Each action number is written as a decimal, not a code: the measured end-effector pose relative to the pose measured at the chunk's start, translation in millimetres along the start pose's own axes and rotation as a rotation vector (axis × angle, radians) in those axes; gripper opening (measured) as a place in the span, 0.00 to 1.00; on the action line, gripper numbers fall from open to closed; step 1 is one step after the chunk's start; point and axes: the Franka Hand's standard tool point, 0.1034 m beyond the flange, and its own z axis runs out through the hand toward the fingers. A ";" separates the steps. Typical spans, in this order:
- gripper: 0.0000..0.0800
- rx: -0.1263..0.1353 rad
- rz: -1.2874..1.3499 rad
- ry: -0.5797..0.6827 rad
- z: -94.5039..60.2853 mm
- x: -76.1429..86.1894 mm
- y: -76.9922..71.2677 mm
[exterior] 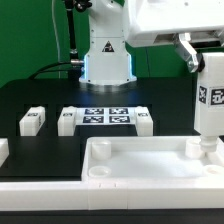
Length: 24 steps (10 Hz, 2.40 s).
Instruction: Assemble desk
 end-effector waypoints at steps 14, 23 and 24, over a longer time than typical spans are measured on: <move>0.36 0.012 -0.003 -0.009 34.8 -29.4 -12.8; 0.81 0.011 -0.001 -0.017 34.5 -30.1 -11.2; 0.81 0.012 -0.001 -0.017 34.5 -30.1 -11.2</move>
Offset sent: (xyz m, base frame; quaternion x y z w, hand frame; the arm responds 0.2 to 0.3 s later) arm 0.0113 0.0047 -0.0064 -0.0069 0.0092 0.0063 0.9999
